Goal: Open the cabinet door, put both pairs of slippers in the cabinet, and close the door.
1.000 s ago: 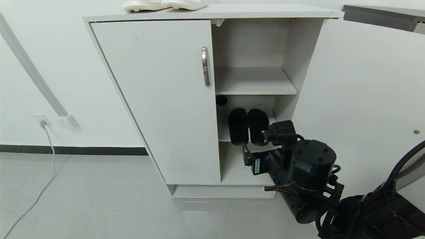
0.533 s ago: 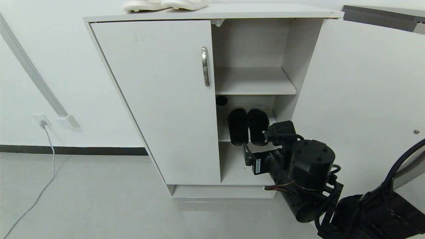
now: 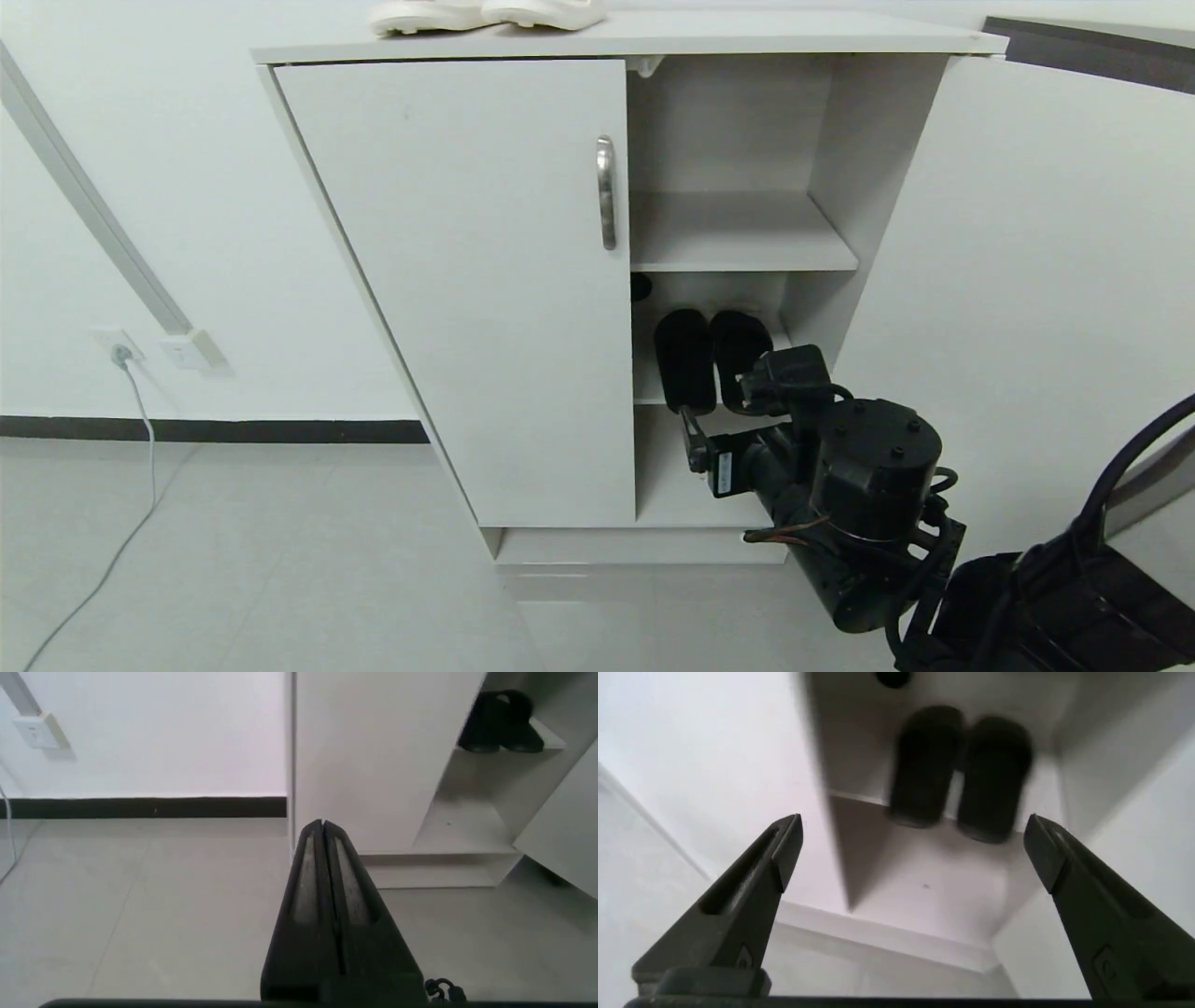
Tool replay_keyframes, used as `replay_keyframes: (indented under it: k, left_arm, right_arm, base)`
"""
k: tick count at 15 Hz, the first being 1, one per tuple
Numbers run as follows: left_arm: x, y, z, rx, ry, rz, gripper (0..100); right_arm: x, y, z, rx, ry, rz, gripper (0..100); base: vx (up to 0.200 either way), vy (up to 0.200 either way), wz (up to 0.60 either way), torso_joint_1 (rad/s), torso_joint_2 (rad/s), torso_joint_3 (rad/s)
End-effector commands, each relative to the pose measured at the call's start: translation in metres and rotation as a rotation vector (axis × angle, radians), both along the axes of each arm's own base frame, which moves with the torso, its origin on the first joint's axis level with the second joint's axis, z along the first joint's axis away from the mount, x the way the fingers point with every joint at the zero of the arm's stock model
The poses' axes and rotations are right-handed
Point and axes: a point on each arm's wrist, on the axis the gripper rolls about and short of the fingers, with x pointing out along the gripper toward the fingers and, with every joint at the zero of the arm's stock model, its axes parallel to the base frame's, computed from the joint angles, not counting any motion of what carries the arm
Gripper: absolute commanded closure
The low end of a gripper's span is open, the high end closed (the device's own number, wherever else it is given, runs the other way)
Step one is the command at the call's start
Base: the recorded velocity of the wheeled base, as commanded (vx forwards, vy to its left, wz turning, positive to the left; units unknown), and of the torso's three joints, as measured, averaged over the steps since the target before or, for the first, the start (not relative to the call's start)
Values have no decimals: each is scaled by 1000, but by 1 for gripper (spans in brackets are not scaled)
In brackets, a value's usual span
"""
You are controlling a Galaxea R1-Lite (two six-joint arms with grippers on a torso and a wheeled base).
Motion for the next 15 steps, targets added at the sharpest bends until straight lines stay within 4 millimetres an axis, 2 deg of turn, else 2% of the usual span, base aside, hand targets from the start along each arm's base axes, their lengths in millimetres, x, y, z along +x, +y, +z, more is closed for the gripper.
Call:
replay_keyframes:
  k: [1, 11, 15]
  left_arm:
    - [0, 0, 0, 0, 1, 0, 100]
    - [0, 0, 0, 0, 1, 0, 100]
    - [0, 0, 0, 0, 1, 0, 100]
  right_arm:
    - [0, -1, -2, -8, 7, -1, 0]
    - [-2, -2, -3, -3, -5, 18, 0]
    - [-1, -5, -3, 13, -16, 42, 0]
  base:
    - [0, 200, 0, -2, -2, 2]
    - [0, 200, 0, 3, 1, 2]
    - [0, 0, 0, 0, 0, 0]
